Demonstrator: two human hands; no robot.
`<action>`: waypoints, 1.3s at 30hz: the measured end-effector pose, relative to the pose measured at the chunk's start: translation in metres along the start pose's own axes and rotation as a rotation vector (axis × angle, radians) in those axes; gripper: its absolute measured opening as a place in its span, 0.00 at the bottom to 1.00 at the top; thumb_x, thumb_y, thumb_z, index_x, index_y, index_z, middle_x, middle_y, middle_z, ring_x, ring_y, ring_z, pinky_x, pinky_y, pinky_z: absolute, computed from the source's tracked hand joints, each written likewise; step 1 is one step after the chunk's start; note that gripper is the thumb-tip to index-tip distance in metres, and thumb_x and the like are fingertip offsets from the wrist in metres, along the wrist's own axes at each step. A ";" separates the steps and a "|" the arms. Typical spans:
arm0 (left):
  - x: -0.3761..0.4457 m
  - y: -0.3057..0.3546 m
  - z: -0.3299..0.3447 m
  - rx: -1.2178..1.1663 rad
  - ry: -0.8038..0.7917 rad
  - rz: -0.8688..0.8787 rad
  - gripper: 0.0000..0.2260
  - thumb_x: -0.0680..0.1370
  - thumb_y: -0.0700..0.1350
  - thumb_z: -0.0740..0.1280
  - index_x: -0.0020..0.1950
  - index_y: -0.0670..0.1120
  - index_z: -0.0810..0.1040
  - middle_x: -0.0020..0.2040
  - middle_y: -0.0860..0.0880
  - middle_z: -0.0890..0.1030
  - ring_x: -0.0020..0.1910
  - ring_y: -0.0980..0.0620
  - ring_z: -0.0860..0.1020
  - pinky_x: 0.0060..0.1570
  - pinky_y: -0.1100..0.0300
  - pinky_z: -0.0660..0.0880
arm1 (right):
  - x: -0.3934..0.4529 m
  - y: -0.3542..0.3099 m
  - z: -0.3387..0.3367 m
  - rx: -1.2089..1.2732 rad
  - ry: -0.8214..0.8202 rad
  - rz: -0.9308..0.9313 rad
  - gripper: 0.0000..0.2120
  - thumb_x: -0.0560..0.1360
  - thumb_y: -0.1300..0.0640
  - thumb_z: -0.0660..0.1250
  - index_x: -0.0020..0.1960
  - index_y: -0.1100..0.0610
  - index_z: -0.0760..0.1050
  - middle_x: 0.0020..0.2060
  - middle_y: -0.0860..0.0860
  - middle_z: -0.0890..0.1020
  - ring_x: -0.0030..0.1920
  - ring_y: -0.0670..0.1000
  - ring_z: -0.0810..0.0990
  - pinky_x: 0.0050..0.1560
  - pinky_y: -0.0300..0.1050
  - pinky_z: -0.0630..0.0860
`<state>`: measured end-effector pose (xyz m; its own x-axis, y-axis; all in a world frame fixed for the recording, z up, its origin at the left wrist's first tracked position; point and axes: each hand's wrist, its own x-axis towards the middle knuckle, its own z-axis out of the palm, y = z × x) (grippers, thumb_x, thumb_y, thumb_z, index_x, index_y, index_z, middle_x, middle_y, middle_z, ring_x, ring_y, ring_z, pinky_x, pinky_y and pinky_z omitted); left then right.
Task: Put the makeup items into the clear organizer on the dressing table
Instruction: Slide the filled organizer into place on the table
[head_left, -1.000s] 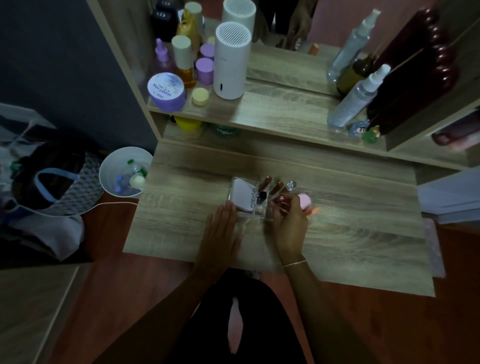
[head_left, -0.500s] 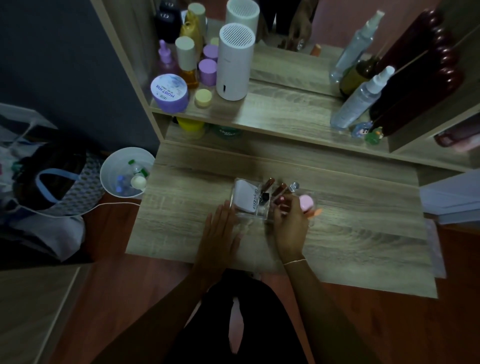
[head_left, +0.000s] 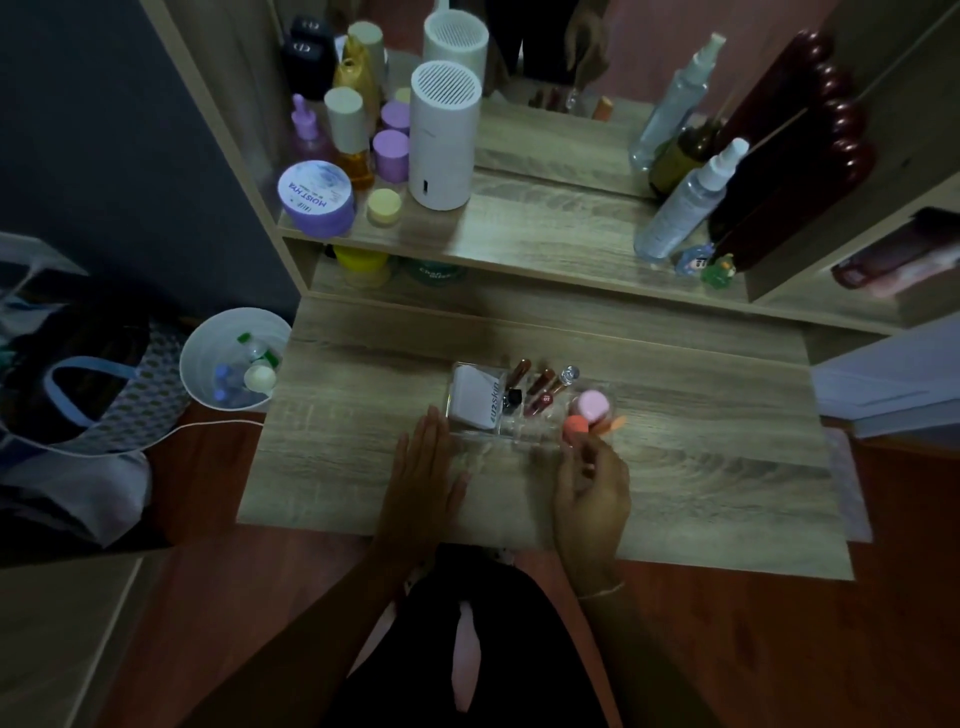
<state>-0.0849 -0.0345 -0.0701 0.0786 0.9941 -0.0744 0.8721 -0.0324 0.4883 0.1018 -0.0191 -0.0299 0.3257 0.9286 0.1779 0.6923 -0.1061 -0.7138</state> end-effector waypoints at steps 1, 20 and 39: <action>0.001 0.000 -0.001 0.003 -0.007 -0.001 0.29 0.78 0.53 0.52 0.74 0.36 0.56 0.75 0.35 0.59 0.74 0.41 0.55 0.72 0.41 0.55 | -0.004 0.007 -0.005 -0.028 0.016 -0.015 0.15 0.76 0.50 0.61 0.54 0.60 0.77 0.48 0.57 0.82 0.49 0.57 0.78 0.50 0.51 0.76; 0.013 -0.012 -0.005 -0.174 -0.045 -0.060 0.32 0.79 0.59 0.48 0.73 0.37 0.57 0.74 0.35 0.62 0.74 0.37 0.58 0.72 0.42 0.57 | 0.003 0.074 -0.010 -0.171 -0.315 0.054 0.36 0.77 0.43 0.63 0.77 0.53 0.51 0.77 0.56 0.61 0.77 0.55 0.58 0.74 0.60 0.61; 0.048 -0.014 -0.008 -0.118 -0.016 -0.062 0.25 0.78 0.45 0.62 0.73 0.40 0.60 0.73 0.40 0.66 0.74 0.39 0.58 0.72 0.41 0.52 | 0.043 0.090 -0.003 -0.326 -0.327 0.035 0.23 0.77 0.47 0.65 0.70 0.54 0.69 0.70 0.58 0.73 0.76 0.56 0.59 0.77 0.59 0.48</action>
<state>-0.0970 0.0149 -0.0739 0.0351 0.9920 -0.1213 0.8126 0.0423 0.5813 0.1804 0.0100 -0.0844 0.1683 0.9804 -0.1026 0.8681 -0.1968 -0.4558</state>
